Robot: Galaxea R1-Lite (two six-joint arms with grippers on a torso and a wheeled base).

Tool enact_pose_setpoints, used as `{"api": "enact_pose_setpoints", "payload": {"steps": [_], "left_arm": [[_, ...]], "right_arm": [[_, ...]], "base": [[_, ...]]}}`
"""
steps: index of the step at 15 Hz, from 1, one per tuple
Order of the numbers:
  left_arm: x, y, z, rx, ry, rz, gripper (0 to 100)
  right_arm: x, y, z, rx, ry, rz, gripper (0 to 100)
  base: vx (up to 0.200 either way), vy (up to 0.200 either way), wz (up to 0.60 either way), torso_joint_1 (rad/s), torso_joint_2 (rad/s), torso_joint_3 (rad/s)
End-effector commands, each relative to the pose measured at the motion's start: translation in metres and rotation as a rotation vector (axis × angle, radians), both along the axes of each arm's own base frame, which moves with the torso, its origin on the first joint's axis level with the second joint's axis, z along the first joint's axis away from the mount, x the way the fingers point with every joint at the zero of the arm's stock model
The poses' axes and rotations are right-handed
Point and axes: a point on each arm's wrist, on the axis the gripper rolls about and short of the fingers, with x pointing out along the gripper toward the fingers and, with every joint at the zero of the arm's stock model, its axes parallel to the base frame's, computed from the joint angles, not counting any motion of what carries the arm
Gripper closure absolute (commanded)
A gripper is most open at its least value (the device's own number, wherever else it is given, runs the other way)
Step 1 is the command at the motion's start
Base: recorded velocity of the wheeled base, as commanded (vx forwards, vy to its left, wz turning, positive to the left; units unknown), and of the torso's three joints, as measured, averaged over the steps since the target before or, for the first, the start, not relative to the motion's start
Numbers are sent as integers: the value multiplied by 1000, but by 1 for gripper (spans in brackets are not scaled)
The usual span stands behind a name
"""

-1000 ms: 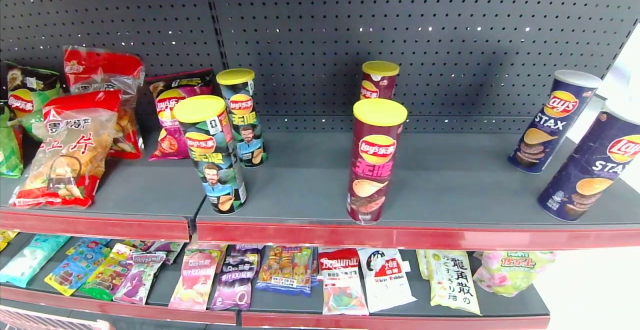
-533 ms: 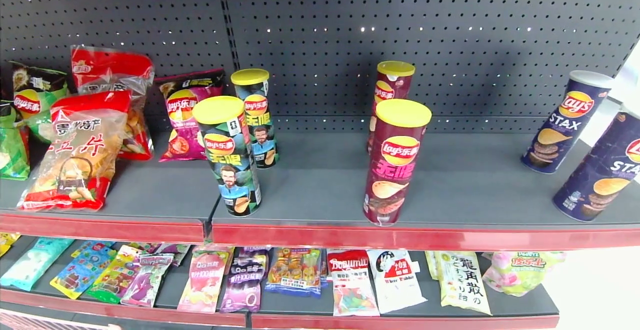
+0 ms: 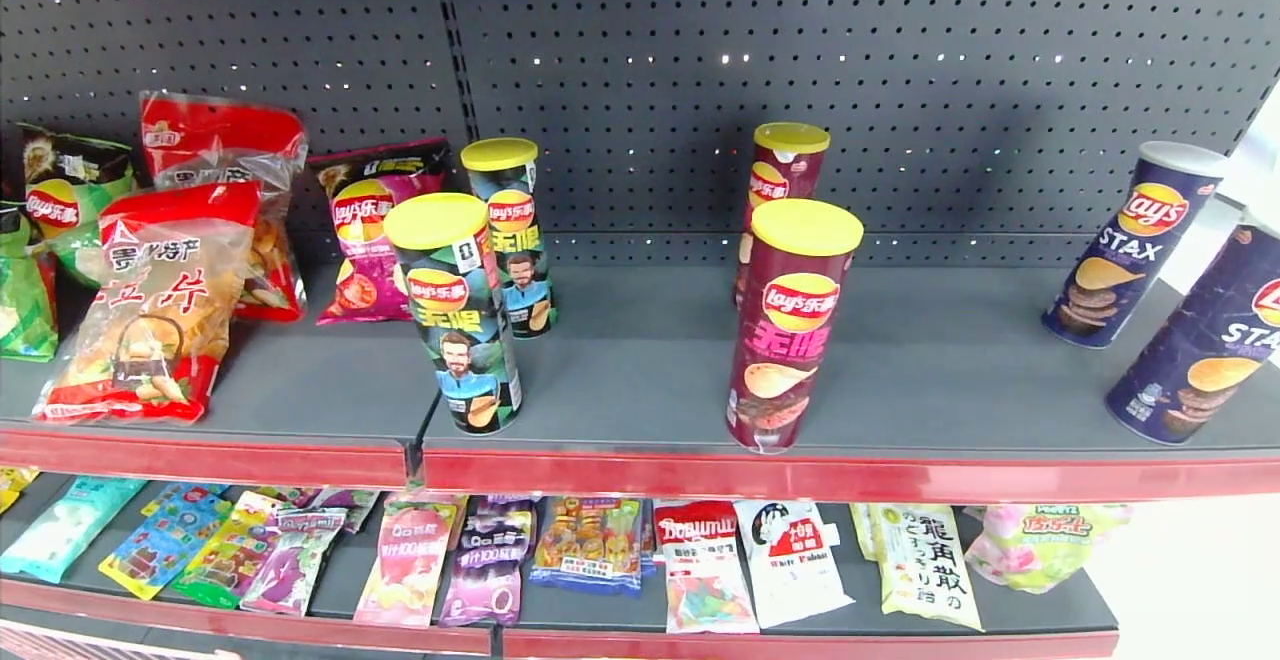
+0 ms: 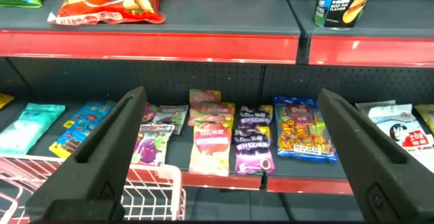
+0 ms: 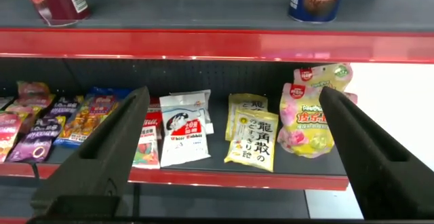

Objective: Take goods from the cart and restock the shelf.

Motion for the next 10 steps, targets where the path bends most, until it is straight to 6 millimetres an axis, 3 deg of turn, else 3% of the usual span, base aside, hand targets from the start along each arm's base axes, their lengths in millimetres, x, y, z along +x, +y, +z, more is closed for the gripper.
{"api": "enact_pose_setpoints", "payload": {"steps": [1,2,10], "left_arm": [[0,0,0,0,-1,1,0],[0,0,0,0,0,1,0],[0,0,0,0,0,1,0]], "right_arm": [[0,0,0,0,1,1,0],[0,0,0,0,1,1,0],[0,0,0,0,1,1,0]], "base": [[0,0,-600,2,7,2],[0,0,-600,2,2,-2],[0,0,0,0,0,0]]}}
